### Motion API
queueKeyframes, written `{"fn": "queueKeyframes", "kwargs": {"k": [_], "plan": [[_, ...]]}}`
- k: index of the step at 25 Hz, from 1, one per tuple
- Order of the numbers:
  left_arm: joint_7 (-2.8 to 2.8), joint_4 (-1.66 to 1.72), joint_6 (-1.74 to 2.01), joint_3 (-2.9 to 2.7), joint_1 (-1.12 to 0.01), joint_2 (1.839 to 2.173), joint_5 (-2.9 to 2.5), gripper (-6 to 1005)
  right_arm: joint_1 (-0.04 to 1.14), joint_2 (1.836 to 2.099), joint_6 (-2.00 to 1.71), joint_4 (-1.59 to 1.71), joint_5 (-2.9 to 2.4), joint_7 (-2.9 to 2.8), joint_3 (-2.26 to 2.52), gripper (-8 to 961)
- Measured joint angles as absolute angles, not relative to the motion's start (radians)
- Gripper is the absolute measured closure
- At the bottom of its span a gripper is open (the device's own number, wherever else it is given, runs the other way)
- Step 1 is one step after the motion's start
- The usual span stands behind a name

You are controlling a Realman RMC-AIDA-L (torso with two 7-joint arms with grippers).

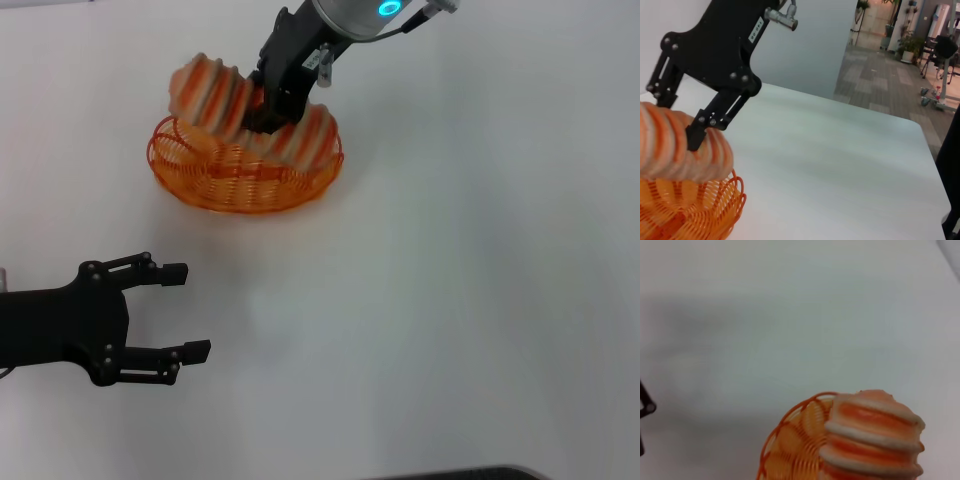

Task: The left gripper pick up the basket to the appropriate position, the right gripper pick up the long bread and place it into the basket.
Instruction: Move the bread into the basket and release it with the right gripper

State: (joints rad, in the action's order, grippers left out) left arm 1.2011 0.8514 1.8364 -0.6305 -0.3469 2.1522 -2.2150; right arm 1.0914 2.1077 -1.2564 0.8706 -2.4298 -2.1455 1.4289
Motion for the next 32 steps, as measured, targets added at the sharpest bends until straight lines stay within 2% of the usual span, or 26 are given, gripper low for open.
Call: {"fn": "queueKeyframes", "kwargs": {"k": [1, 13, 17, 32], "plan": [[1.201, 0.851, 1.836, -0.63, -0.347, 2.152, -2.215, 83, 1.089, 2.107, -1.247, 0.87, -2.424, -2.144, 1.431, 701], [1.202, 0.851, 1.831, -0.63, -0.354, 2.154, -2.215, 84, 1.078, 2.104, -1.203, 0.86, -2.405, -2.139, 1.433, 160], [1.202, 0.851, 1.829, -0.631, -0.358, 2.154, -2.215, 84, 1.028, 2.095, -1.198, 0.874, -2.295, -2.126, 1.404, 6], [1.203, 0.799, 1.822, -0.569, -0.376, 2.148, -2.208, 85, 0.583, 2.088, -1.332, 0.9, -1.791, -1.797, 1.238, 5]]}}
